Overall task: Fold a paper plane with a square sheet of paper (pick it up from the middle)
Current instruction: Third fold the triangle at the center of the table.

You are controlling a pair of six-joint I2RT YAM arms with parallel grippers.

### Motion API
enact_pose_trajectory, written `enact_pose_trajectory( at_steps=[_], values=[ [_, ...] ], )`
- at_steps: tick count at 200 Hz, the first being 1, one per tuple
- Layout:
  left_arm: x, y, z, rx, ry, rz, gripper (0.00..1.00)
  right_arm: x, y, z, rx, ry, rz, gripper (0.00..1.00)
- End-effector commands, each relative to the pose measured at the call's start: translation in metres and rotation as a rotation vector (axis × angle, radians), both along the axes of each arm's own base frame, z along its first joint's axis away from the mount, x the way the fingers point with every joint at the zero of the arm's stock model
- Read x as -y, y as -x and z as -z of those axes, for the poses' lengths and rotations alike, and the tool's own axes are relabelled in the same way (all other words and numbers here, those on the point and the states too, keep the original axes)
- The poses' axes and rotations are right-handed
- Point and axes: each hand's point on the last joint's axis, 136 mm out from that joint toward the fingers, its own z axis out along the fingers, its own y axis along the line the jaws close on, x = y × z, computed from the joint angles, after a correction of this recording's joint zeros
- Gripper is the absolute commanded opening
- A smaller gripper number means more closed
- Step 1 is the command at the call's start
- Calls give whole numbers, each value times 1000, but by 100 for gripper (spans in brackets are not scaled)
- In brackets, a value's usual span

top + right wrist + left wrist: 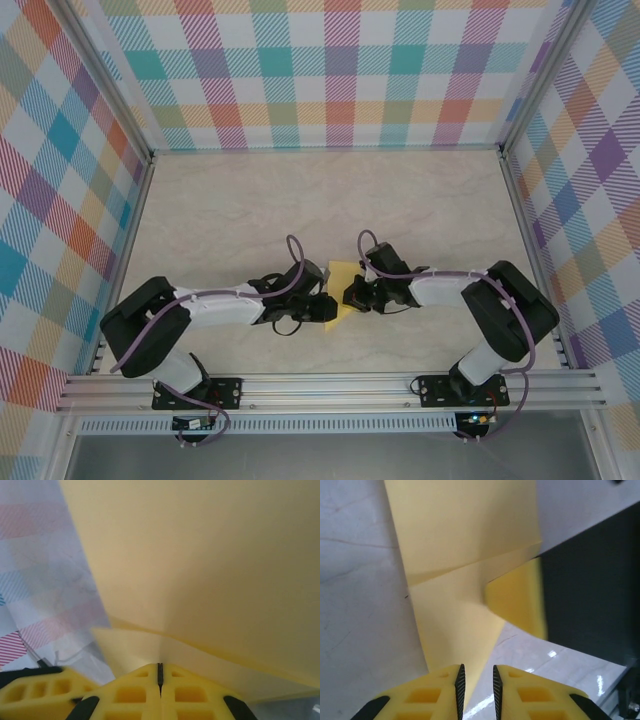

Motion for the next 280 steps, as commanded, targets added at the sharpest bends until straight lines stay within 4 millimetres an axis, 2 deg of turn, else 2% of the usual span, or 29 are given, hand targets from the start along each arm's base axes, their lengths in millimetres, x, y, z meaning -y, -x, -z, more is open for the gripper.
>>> enact_pose_trajectory(
  at_steps=[1, 56, 81, 126, 151, 186, 210, 227, 280],
  values=[
    [-5, 2, -8, 30, -5, 6, 24, -12, -6, -7, 22, -26, -26, 5],
    [6, 17, -13, -5, 32, 74, 22, 3, -3, 6, 6, 52, 7, 6],
    [12, 20, 0, -38, 7, 92, 19, 7, -4, 9, 5, 70, 25, 6],
    [0, 13, 28, -38, -77, 28, 16, 6, -2, 12, -4, 65, 21, 7],
    [-4, 15, 39, -57, -107, 27, 12, 3, -3, 5, 6, 51, 13, 7],
    [-14, 24, 51, -81, -139, 29, 9, -6, -4, -21, 57, -22, -11, 8],
    [-19, 26, 55, -78, -164, 29, 8, -13, 3, -22, 51, -62, -28, 4],
    [-19, 26, 54, -77, -169, 36, 8, -18, 11, -17, 39, -66, -40, 3],
    [-22, 28, 58, -77, -201, 37, 4, -3, 19, 19, 12, 8, 10, 2]
  ],
)
